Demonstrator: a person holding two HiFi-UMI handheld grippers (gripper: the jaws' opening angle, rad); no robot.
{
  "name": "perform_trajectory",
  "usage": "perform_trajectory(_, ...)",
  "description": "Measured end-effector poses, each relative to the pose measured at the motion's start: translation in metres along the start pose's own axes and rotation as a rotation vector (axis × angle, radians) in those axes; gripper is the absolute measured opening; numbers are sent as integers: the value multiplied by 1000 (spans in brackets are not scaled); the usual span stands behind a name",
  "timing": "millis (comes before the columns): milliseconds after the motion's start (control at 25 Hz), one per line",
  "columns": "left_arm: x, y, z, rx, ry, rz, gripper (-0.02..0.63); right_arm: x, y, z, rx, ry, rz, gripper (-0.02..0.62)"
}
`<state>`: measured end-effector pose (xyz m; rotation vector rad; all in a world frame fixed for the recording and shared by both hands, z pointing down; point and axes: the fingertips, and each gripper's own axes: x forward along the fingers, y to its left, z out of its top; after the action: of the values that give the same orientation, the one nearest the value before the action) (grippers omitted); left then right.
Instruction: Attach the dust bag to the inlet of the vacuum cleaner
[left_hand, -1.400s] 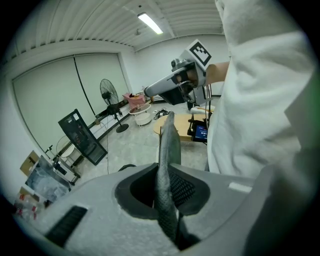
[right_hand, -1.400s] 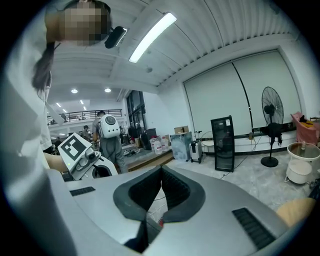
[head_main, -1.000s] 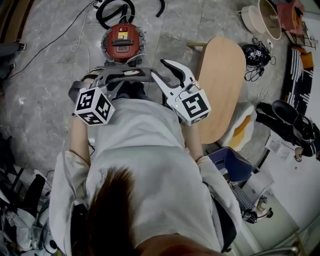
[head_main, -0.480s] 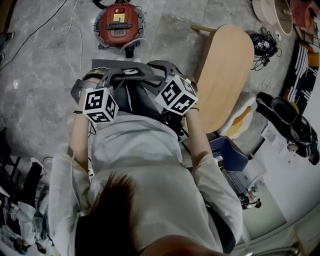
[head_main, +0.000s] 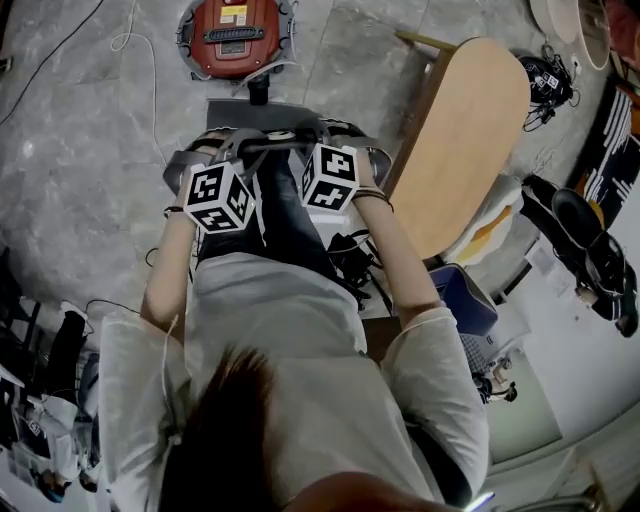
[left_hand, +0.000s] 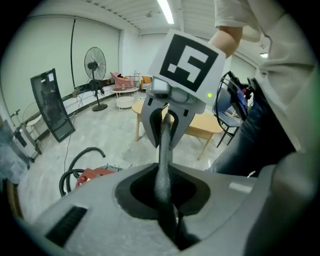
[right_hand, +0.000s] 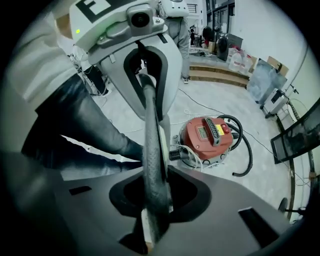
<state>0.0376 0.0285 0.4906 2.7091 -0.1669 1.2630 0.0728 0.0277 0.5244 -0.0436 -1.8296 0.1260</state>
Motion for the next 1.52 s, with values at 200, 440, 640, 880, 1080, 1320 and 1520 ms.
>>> perform_trajectory(200, 39, 3, -22, -91, 8, -5, 38, 40, -12, -19, 24, 27, -30, 40)
perform_trajectory(440, 80, 2, -63, -166, 30, 1, 38, 93, -13, -29, 115, 25, 0, 41)
perform_trajectory(640, 109, 0, -99, -210, 42, 24, 38, 138, -11, -34, 211, 37, 45, 44)
perform_trajectory(880, 141, 10, -133, -276, 40, 50, 38, 181, -25, -38, 120, 68, 115, 46)
perform_trajectory(1080, 165, 17, -161, -283, 65, 44, 38, 212, -26, -42, 144, 50, 63, 37)
perform_trajectory(1320, 189, 13, -200, -292, 154, 4, 46, 245, -13, -44, 180, -9, 11, 29)
perform_trajectory(1520, 205, 18, -217, -275, 270, 7, 49, 259, -10, -52, 212, -24, -16, 26)
